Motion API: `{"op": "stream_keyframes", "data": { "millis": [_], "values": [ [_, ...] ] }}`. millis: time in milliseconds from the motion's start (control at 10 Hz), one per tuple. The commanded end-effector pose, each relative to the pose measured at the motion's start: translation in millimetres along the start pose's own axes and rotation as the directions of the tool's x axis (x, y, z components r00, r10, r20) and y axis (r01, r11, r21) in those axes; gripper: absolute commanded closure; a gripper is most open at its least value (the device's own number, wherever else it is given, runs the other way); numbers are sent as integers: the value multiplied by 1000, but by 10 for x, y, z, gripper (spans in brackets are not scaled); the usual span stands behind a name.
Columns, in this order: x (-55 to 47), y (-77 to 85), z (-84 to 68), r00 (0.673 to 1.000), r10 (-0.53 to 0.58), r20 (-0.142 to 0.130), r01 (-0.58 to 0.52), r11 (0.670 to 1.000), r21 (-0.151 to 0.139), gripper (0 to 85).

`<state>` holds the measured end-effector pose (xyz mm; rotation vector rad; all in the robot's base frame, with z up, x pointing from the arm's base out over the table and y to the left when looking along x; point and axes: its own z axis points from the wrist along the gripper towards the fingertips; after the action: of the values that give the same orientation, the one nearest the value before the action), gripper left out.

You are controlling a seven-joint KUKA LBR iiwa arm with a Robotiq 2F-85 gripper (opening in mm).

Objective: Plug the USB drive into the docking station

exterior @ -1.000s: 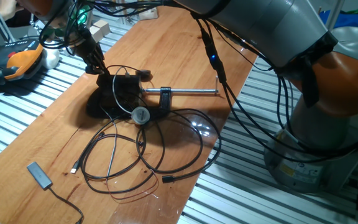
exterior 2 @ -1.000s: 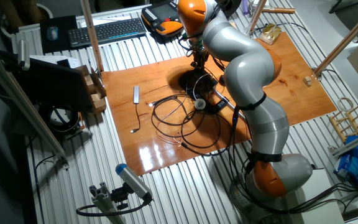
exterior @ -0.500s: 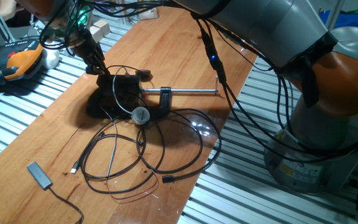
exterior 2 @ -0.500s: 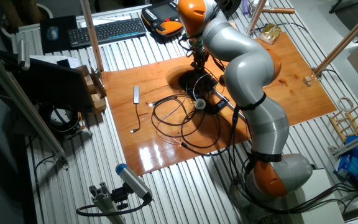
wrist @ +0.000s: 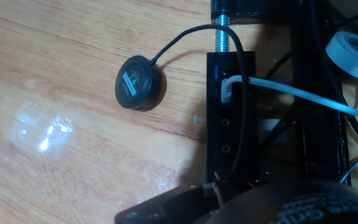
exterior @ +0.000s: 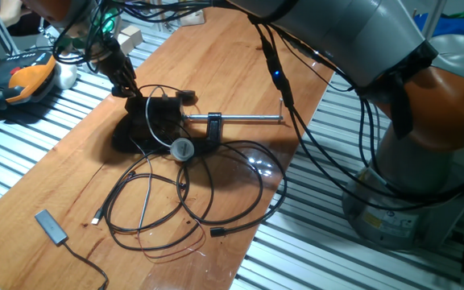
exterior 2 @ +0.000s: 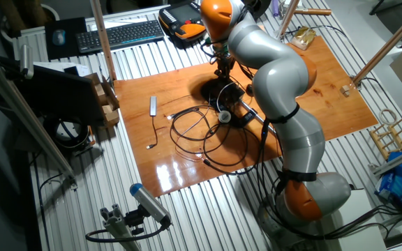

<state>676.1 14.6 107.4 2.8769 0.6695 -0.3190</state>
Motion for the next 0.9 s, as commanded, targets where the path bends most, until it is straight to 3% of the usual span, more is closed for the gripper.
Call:
{"op": "stream_keyframes", "data": {
  "millis": [0,800],
  "values": [
    [3,0,10,1000,0,-3,0,1000,-1,850],
    [24,1,58,999,-37,-21,37,999,10,850]
  ]
}}
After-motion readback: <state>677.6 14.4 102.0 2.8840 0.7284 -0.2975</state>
